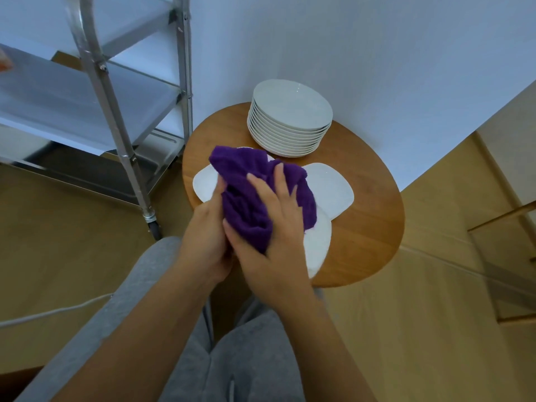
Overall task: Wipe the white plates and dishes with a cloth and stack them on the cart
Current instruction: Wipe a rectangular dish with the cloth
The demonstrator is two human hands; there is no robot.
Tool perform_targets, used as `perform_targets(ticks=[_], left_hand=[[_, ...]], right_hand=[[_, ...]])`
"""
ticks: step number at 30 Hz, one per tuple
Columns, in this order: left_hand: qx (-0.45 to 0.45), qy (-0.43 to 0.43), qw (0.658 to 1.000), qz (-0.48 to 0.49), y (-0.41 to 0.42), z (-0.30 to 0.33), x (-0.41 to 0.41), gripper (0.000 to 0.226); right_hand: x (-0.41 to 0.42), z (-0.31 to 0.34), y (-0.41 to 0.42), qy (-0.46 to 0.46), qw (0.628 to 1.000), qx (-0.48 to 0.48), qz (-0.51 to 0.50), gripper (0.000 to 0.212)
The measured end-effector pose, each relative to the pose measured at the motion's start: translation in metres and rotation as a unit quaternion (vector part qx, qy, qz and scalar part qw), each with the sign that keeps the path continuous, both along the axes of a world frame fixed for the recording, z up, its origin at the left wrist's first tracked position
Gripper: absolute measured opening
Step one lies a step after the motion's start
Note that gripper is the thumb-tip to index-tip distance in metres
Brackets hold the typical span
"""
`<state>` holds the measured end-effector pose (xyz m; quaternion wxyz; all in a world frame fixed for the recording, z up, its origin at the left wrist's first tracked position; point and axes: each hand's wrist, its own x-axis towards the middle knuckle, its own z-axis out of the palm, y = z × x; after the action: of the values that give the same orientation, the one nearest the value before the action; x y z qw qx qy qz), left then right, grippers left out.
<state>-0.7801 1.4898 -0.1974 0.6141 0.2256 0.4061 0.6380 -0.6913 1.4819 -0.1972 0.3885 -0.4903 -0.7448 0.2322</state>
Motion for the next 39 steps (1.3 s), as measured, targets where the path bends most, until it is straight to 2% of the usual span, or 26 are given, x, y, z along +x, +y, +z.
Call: perform_targets(ticks=[4, 10, 13, 15, 18, 20, 23, 25, 27, 29, 30, 31, 32, 35, 37, 39], left_hand=[[-0.048, -0.035, 0.998, 0.021, 0.005, -0.003, -0.013, 0.034], [-0.044, -0.021, 0.999, 0.016, 0.006, -0.005, -0.018, 0.036], [-0.039, -0.016, 0.999, 0.003, 0.007, -0.002, -0.014, 0.036], [-0.025, -0.001, 1.0, -0.013, 0.008, 0.0, -0.011, 0.043], [0.012, 0.027, 0.999, -0.022, 0.003, 0.003, -0.004, 0.049], [0.031, 0.044, 0.998, -0.012, -0.002, 0.003, 0.0, 0.051], [0.04, 0.115, 0.993, -0.002, -0.008, 0.007, 0.005, 0.061], [0.065, 0.185, 0.98, 0.02, -0.014, 0.01, 0.009, 0.059], [0.134, 0.278, 0.951, 0.022, -0.021, 0.014, 0.016, 0.044], [0.203, 0.369, 0.907, 0.007, -0.021, 0.013, 0.018, 0.029], [0.231, 0.404, 0.885, -0.009, -0.019, 0.012, 0.017, 0.026], [0.256, 0.444, 0.858, -0.023, -0.017, 0.01, 0.014, 0.029], [0.278, 0.493, 0.824, -0.034, -0.015, 0.007, 0.011, 0.041], [0.345, 0.624, 0.699, -0.056, -0.012, -0.004, 0.004, 0.055], [0.352, 0.665, 0.654, -0.078, -0.012, -0.009, 0.004, 0.057], [0.364, 0.695, 0.615, -0.074, -0.011, -0.015, 0.007, 0.055]], right_hand=[[0.003, -0.021, -0.02, -0.033, 0.998, 0.022, -0.039, 0.064], [0.041, -0.035, -0.018, 0.014, 0.987, -0.053, -0.149, 0.065], [0.046, -0.03, -0.015, 0.047, 0.982, -0.037, -0.178, 0.06], [0.042, -0.025, -0.01, 0.054, 0.977, -0.036, -0.203, 0.063], [0.03, -0.012, 0.003, 0.107, 0.962, -0.088, -0.236, 0.071], [0.018, -0.002, 0.006, 0.127, 0.96, -0.096, -0.23, 0.073], [0.0, 0.008, 0.003, 0.145, 0.975, -0.087, -0.143, 0.065], [-0.002, 0.016, 0.0, 0.243, 0.956, -0.145, -0.08, 0.066], [0.007, 0.024, 0.001, 0.367, 0.903, -0.22, -0.047, 0.087], [0.017, 0.031, 0.0, 0.446, 0.858, -0.253, -0.037, 0.107], [0.02, 0.033, -0.001, 0.473, 0.843, -0.254, -0.032, 0.109], [0.024, 0.033, -0.002, 0.501, 0.828, -0.251, -0.031, 0.106], [0.028, 0.033, -0.004, 0.529, 0.81, -0.252, -0.034, 0.097], [0.04, 0.031, -0.009, 0.594, 0.748, -0.284, -0.087, 0.077], [0.049, 0.026, -0.01, 0.584, 0.736, -0.302, -0.161, 0.072], [0.053, 0.019, -0.009, 0.577, 0.733, -0.303, -0.194, 0.052]])
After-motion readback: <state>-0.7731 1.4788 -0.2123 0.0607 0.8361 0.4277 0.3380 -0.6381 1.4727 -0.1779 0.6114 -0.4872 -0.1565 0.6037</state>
